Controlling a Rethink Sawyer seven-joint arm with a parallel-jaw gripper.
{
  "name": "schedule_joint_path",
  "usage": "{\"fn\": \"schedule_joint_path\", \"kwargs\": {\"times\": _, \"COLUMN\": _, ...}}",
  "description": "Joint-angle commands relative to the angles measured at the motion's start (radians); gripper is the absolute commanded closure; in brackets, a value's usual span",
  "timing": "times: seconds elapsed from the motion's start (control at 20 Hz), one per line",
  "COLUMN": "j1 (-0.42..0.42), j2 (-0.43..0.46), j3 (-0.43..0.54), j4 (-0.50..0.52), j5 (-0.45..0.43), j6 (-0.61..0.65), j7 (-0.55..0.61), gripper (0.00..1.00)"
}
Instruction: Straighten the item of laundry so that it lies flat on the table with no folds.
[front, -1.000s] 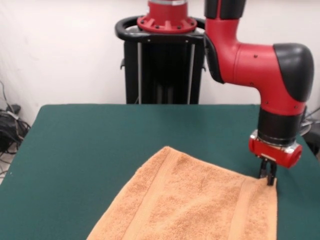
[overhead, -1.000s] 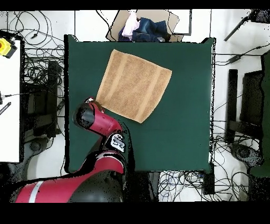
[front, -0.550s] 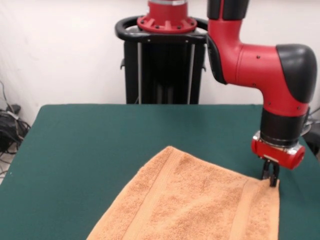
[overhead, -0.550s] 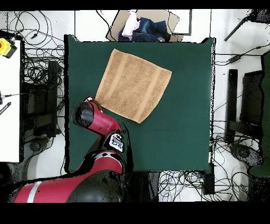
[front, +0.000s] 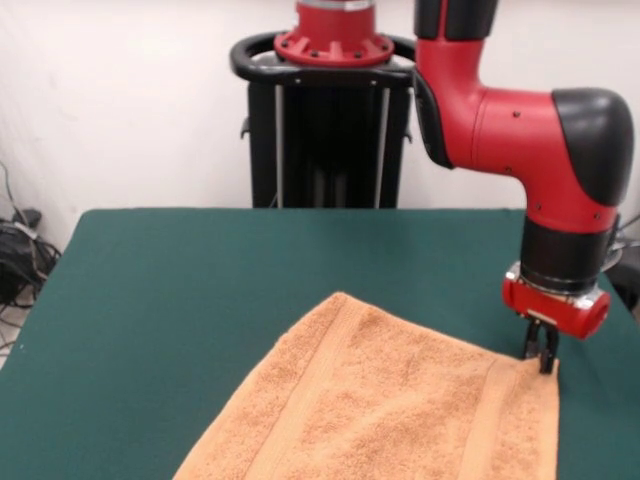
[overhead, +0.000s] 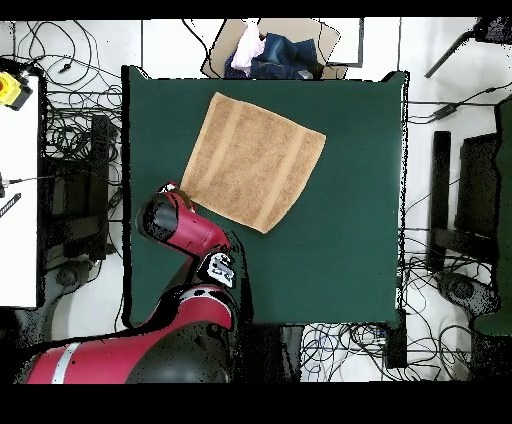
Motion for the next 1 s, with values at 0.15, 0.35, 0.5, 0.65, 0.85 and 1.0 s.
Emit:
{"fn": "schedule_joint_path", "kwargs": {"times": 0.15, "j1": -0.009, "j2": 0.035, "j3": 0.103, "j4": -0.016, "j5": 0.041, "j6": -0.023, "j7": 0.243, "gripper": 1.00}}
{"fn": "schedule_joint_path", "kwargs": {"times": 0.35, "j1": -0.006, "j2": 0.035, "j3": 0.104, "j4": -0.015, "j5": 0.050, "j6": -0.032, "j7": 0.256, "gripper": 1.00}}
{"fn": "schedule_joint_path", "kwargs": {"times": 0.5, "j1": -0.002, "j2": 0.028, "j3": 0.115, "j4": -0.016, "j5": 0.061, "j6": -0.034, "j7": 0.271, "gripper": 1.00}}
{"fn": "schedule_joint_path", "kwargs": {"times": 0.65, "j1": 0.031, "j2": 0.015, "j3": 0.090, "j4": -0.032, "j5": 0.096, "j6": -0.001, "j7": 0.285, "gripper": 1.00}}
{"fn": "schedule_joint_path", "kwargs": {"times": 0.85, "j1": 0.079, "j2": 0.030, "j3": 0.028, "j4": -0.082, "j5": 0.146, "j6": 0.054, "j7": 0.282, "gripper": 1.00}}
{"fn": "schedule_joint_path", "kwargs": {"times": 1.0, "j1": 0.093, "j2": 0.057, "j3": -0.001, "j4": -0.146, "j5": 0.185, "j6": 0.092, "j7": 0.271, "gripper": 1.00}}
